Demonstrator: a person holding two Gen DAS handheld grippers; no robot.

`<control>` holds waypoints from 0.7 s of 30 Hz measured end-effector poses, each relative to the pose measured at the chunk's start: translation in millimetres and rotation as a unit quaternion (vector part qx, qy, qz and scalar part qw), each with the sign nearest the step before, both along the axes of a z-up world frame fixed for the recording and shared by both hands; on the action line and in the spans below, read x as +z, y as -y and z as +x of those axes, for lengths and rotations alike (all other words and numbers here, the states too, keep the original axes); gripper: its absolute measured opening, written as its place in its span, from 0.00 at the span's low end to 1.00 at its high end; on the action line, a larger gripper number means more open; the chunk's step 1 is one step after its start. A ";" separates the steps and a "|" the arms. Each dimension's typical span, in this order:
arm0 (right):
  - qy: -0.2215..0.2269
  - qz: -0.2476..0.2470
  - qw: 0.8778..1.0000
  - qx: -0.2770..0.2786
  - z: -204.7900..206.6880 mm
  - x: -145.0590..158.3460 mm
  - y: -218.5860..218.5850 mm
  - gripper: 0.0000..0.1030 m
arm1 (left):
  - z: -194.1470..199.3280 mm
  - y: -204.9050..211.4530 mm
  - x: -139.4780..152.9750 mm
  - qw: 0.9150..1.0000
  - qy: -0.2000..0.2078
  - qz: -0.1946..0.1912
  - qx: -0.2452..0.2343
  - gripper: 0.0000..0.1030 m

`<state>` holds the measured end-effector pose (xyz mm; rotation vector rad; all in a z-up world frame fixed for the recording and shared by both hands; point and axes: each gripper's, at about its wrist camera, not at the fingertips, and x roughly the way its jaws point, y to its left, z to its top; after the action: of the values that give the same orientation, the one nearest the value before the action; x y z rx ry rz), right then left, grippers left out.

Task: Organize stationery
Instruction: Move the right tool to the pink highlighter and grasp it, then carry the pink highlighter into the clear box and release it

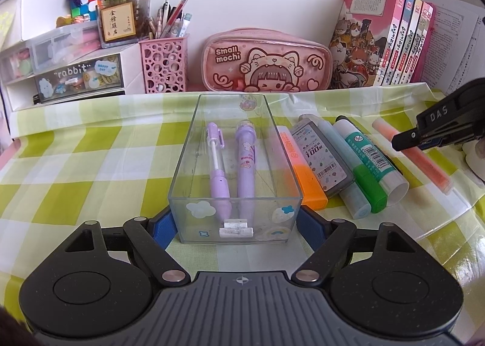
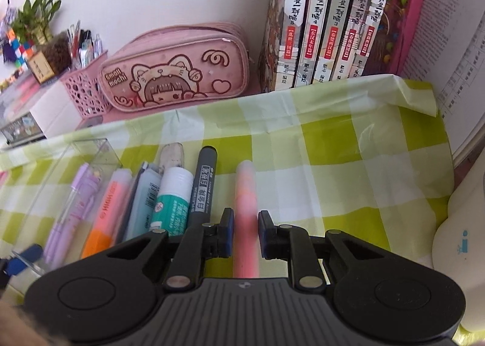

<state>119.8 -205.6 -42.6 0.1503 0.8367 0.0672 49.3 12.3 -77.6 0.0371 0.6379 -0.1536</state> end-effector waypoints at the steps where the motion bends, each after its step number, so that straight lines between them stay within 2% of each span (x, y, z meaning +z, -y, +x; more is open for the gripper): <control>1: 0.001 0.004 1.000 0.000 -0.7 2.6 -0.3 0.38 | -0.2 -0.3 -0.1 1.000 0.000 -0.001 0.000 0.77; 9: 0.005 0.069 0.997 0.016 -0.1 24.0 -16.2 0.38 | -0.3 -0.7 -0.1 1.000 0.000 -0.002 0.000 0.77; 21: -0.023 0.148 0.987 0.057 11.6 35.2 -63.1 0.38 | -2.5 -4.3 0.1 1.000 0.002 -0.022 0.000 0.76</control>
<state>131.4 -142.4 -7.4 0.3852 0.8775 0.2964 46.8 16.7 -77.5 -0.0049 0.6298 -0.1685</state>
